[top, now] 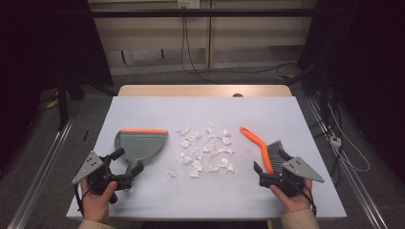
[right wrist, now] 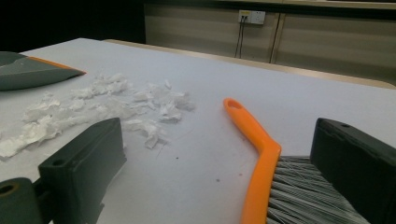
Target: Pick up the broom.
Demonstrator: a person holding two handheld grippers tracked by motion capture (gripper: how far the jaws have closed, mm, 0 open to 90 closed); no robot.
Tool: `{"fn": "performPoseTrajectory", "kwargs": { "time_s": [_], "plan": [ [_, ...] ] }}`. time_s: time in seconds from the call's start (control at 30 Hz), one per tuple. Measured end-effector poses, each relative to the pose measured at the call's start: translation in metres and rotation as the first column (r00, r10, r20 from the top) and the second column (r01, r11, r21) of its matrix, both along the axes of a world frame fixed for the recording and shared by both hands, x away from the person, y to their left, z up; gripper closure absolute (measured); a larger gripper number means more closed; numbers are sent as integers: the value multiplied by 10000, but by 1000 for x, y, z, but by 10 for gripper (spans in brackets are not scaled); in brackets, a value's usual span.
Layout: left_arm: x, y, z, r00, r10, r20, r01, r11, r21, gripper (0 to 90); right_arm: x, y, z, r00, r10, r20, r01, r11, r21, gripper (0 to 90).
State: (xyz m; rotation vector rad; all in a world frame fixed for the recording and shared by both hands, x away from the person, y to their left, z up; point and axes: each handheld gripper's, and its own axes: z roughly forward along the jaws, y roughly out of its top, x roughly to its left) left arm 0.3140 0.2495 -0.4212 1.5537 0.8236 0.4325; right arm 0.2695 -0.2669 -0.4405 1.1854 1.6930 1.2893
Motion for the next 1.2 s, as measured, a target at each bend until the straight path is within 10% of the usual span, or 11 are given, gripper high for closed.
{"fn": "performPoseTrajectory", "kwargs": {
  "time_s": [0.57, 1.2],
  "plan": [
    [1, 0, -1, 9995, -309, -56, 309, 9995, 101, 40, 19, -6, 10, 9990, -63, -441, 62, 10000, -42, 23],
    [-1, 1, -2, 9986, -500, 150, 498, 9986, 151, 50, 82, -1, 22, 9854, 224, -1690, -329, 9977, -596, 133]
  ]
}}
